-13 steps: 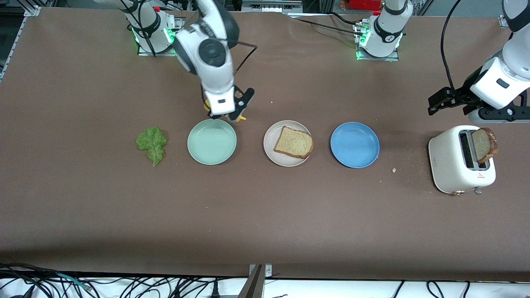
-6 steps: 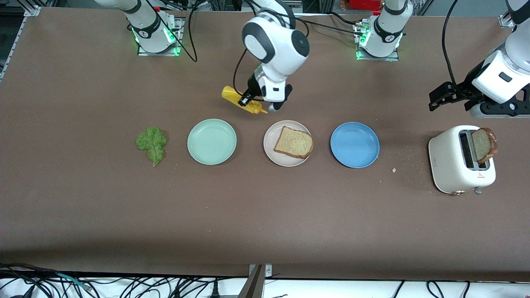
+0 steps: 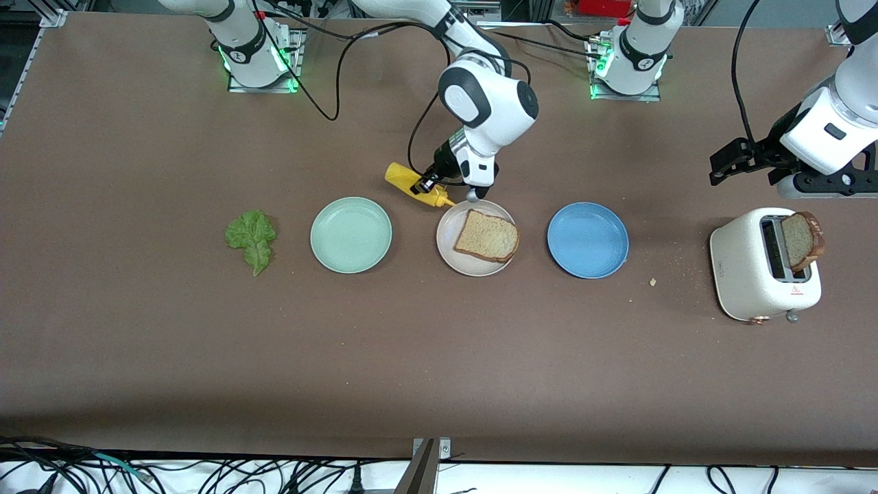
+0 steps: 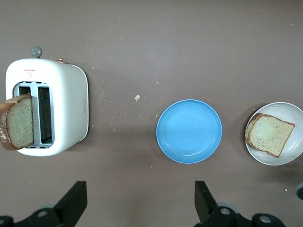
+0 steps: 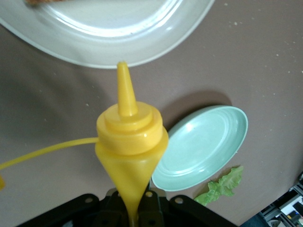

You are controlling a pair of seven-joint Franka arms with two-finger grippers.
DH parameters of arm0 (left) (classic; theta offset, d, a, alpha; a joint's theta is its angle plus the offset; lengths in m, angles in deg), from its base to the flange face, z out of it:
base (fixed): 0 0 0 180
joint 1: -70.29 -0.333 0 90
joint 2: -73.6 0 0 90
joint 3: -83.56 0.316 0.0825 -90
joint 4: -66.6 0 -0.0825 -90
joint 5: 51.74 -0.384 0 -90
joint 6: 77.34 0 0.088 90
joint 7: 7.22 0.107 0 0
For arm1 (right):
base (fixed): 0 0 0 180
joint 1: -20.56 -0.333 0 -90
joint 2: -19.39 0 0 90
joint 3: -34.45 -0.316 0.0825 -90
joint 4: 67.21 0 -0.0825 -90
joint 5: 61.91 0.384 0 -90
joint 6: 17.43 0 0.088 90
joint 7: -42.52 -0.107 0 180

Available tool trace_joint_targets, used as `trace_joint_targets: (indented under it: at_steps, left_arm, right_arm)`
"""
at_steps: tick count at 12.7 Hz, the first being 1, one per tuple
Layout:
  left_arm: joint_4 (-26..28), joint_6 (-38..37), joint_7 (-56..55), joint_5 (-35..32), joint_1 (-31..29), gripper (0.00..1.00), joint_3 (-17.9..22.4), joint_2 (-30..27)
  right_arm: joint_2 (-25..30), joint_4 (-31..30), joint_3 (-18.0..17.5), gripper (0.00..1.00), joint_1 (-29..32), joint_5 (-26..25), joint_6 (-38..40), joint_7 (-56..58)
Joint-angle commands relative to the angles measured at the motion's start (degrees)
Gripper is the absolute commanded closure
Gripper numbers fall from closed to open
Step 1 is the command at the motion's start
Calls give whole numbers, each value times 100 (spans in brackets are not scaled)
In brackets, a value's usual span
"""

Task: Make sandwich in beige plate with both arms
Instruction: 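Tilt the mustard bottle nozzle down over the bread with the right gripper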

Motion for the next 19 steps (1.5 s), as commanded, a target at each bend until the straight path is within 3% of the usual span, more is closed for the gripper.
trace_joint_targets:
  at_steps: [1, 12, 16, 19]
  left_arm:
    - [-80, -31, 110, -140, -22, 0, -8, 15]
    - [-97, -92, 84, -122, -22, 0, -16, -38]
    - [-97, -92, 84, -122, -22, 0, -16, -38]
    - [-97, -92, 84, -122, -22, 0, -16, -37]
  right_arm:
    - [-283, 406, 173, 100, -130, -73, 221, -52]
    - [-293, 362, 234, 100, -165, -64, 143, -113]
    - [1434, -866, 182, 100, 535, 742, -682, 481]
    - [2289, -1272, -116, 100, 1397, 1481, -789, 1457]
